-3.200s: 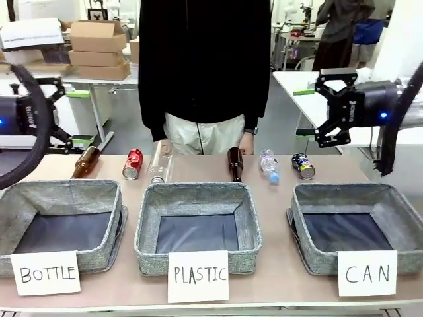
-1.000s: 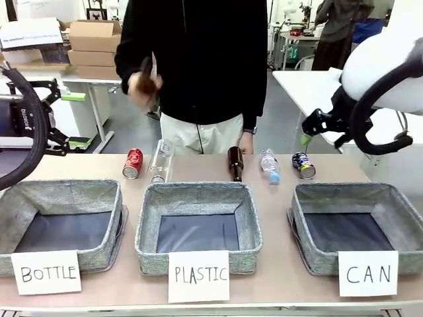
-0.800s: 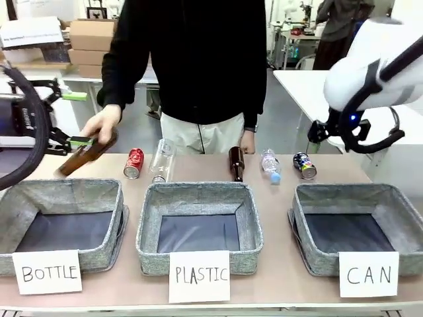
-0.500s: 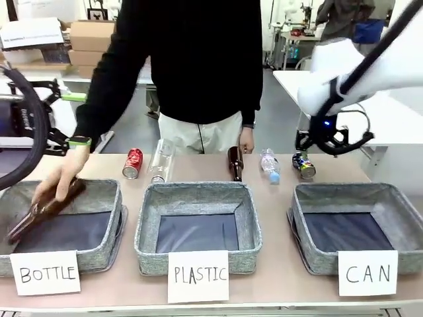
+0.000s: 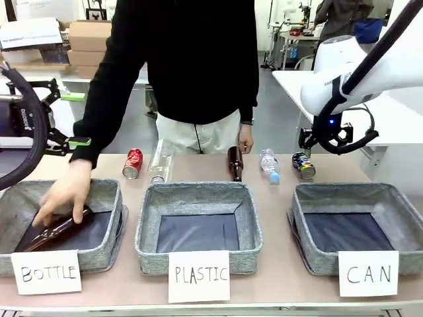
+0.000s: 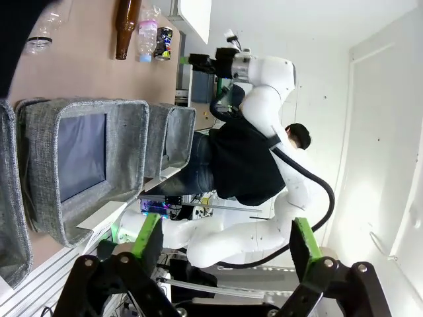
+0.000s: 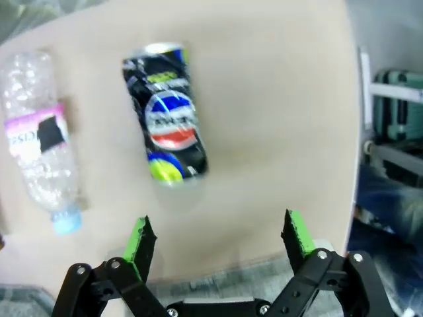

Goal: Sort the can waste into the basket.
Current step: Pick up the can waste from the table and place it in the right Fabric basket.

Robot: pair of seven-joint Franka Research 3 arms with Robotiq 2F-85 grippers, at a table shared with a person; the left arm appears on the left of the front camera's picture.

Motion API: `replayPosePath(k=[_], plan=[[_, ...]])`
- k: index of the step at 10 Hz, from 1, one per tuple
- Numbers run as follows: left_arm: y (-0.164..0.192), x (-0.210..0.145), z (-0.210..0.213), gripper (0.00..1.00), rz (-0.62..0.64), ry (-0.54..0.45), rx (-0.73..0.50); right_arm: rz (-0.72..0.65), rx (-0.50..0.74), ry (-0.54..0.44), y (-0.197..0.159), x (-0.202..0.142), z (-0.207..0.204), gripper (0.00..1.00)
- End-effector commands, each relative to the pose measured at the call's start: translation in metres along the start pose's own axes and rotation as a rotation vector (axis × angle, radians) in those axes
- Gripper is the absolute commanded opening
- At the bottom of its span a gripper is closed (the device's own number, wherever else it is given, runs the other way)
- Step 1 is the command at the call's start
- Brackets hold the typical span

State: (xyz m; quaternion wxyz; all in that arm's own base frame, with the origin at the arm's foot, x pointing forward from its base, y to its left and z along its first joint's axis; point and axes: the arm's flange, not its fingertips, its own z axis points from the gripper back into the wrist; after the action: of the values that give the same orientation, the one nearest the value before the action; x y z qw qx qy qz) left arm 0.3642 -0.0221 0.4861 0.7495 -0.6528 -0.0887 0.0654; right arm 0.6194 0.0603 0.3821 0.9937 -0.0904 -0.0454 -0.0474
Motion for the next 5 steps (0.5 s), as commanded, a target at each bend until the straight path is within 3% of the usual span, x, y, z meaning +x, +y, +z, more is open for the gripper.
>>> replayPosePath(k=[1, 3, 5], plan=[[-0.001, 0.001, -0.001, 1.00, -0.015, -0.004, -0.027, 0.123, 0.081, 0.014, 0.004, 0.043, -0.025, 1.00], [-0.001, 0.001, -0.001, 1.00, -0.015, -0.004, -0.027, 0.129, 0.114, 0.037, 0.002, 0.053, -0.039, 1.00], [-0.001, 0.001, -0.001, 1.00, -0.015, -0.004, -0.027, 0.120, 0.140, 0.123, 0.005, 0.065, -0.060, 1.00]])
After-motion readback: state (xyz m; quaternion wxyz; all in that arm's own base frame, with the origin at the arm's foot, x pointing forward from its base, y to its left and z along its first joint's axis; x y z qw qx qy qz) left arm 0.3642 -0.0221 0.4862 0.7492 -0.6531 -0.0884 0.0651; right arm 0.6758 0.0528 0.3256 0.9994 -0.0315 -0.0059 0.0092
